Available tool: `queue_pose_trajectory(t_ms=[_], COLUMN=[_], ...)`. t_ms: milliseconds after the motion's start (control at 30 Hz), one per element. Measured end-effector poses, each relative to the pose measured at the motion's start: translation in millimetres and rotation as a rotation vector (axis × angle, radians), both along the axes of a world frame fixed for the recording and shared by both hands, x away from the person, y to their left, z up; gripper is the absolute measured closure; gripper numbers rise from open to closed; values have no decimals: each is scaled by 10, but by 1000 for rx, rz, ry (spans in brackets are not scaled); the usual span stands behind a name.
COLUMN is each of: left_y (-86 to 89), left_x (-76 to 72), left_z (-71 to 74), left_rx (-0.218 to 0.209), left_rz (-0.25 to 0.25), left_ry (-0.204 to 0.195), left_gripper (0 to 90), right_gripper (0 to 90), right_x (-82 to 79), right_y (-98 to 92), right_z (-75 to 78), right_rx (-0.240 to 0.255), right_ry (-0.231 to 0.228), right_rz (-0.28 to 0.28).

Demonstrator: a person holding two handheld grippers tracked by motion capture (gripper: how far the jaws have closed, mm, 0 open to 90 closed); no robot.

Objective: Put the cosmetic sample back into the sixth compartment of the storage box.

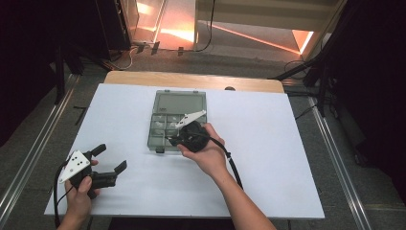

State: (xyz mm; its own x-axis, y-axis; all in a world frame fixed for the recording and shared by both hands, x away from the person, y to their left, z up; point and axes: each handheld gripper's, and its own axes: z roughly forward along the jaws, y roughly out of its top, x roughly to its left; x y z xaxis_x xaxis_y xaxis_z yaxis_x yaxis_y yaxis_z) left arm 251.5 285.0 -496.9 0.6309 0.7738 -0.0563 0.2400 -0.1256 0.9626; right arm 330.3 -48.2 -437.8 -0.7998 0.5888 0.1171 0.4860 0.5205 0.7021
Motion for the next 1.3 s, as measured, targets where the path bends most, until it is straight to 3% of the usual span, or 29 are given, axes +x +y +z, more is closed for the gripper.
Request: queue_pose_trajectory(t_ms=[233,367,533,933,1100,1233,1267,1300], left_y=[-4,-13,-29,-24,-15,-29,-40,-40], left_x=[7,11,7,4,9,20,33,33], left_z=[2,0,-1,2,4,5,7,7], left_rx=[5,9,17,17,7,13,32,32], left_rz=[-5,-7,-8,-7,-3,-7,1,1], left_ry=[-1,0,-4,-7,-4,3,13,13], left_gripper=[16,16,16,16,16,16,16,19], right_gripper=[828,828,827,804,582,400,295,295], right_x=[86,178,202,251,235,214,191,191], right_y=[46,36,58,190,189,107,51,51], right_z=[-84,-160,-249,-318,-300,-239,-213,-213], right_rx=[-1,25,1,-51,-30,33,56,56], right_ry=[20,53,47,51,49,43,35,35], right_rz=[-50,-83,-148,-142,-127,-111,-106,-106])
